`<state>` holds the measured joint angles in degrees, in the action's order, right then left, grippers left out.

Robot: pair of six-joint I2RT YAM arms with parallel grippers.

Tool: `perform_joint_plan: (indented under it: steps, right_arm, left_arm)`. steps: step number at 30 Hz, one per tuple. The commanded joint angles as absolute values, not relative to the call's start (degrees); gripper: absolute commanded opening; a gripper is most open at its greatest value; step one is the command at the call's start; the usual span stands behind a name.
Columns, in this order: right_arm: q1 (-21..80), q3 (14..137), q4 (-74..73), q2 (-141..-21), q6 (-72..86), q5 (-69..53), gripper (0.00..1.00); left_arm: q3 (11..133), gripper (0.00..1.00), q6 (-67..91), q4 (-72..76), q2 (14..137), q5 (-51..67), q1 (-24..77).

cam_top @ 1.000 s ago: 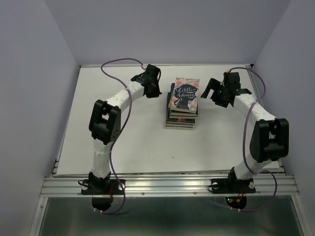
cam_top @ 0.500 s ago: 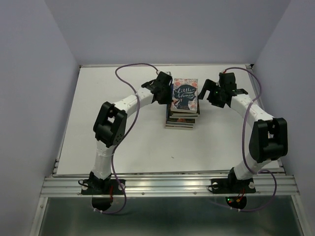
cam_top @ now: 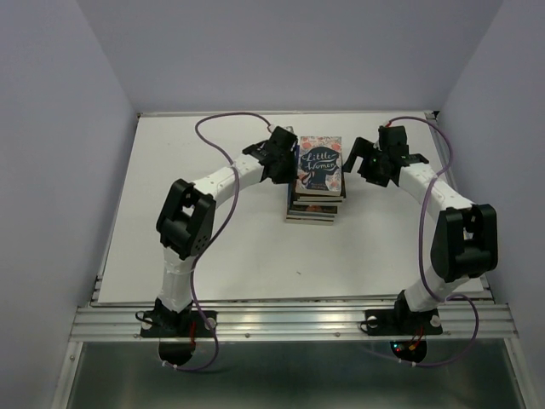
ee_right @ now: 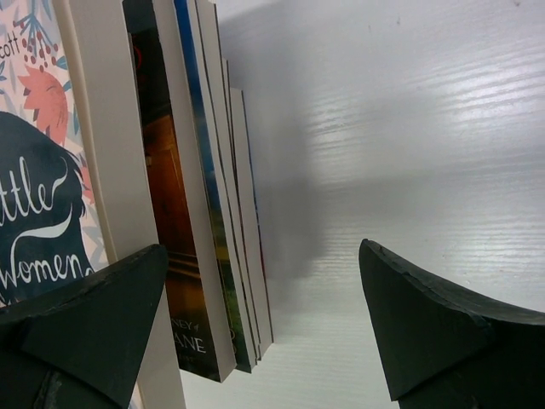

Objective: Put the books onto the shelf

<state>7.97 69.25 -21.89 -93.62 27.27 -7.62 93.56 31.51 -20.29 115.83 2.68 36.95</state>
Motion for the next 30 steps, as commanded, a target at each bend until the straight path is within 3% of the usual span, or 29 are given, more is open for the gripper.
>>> perform_joint_plan:
  steps: [1,5,7,10,11,12,13,19,30]
  right_arm:
    - [8.3,69.2,-20.8,-90.4,27.5,-0.9,1.0]
    - [7.2,69.7,-21.4,-86.1,28.1,7.6,1.0]
    - [7.2,69.6,-21.4,-83.2,28.0,13.8,1.0]
    - [6.5,69.1,-21.6,-79.8,26.4,21.6,1.0]
    - [6.5,69.1,-22.0,-79.1,26.0,25.0,1.0]
    - [5.8,69.1,-22.2,-78.0,25.7,28.1,1.0]
    - [5.8,69.2,-22.7,-77.4,25.5,32.5,1.0]
    - [2.1,69.3,-24.3,-73.6,24.5,35.6,1.0]
    - [1.4,70.3,-21.5,-71.3,22.2,27.3,1.0]
  left_arm:
    - [96.8,0.0,32.6,-24.3,110.6,-3.4,35.0]
    - [93.1,0.0,33.6,-25.0,101.9,-8.4,29.8]
    - [90.8,0.2,33.7,-25.0,98.2,-11.6,26.5]
    - [88.1,0.41,33.7,-26.1,89.9,-17.2,23.8]
    - [87.5,0.53,34.0,-26.5,88.4,-18.7,23.3]
    - [86.8,0.89,33.8,-26.7,86.9,-21.3,22.9]
    - [86.1,0.98,34.3,-27.2,85.5,-22.8,21.9]
    - [80.6,0.99,35.9,-29.8,74.3,-29.6,15.6]
    - [74.1,0.99,34.5,-24.7,69.4,-23.6,12.7]
